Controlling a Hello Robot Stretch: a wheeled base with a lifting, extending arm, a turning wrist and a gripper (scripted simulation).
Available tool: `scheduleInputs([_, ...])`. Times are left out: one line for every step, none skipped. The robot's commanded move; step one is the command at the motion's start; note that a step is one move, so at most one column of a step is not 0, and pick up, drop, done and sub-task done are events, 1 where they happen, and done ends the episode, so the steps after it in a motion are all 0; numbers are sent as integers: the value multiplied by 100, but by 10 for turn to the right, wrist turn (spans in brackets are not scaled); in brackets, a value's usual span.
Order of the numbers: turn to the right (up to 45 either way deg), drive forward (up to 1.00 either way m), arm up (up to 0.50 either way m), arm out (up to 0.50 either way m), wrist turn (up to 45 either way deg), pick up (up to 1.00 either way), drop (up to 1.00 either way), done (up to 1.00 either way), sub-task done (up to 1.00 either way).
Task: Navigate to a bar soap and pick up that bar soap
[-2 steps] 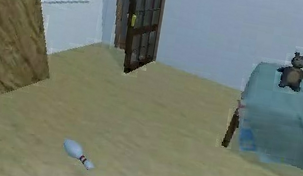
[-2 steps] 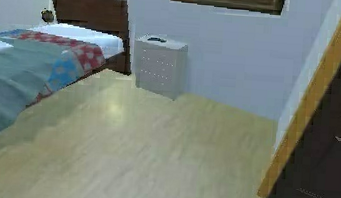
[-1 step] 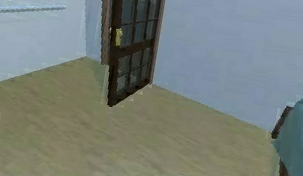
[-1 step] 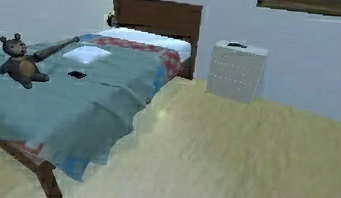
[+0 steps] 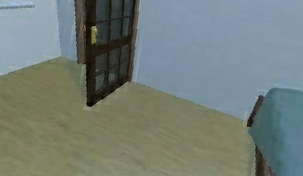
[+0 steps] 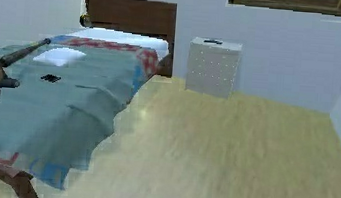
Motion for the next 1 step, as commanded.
scheduleInputs([0,40,0,0,0,0,0,0,0])
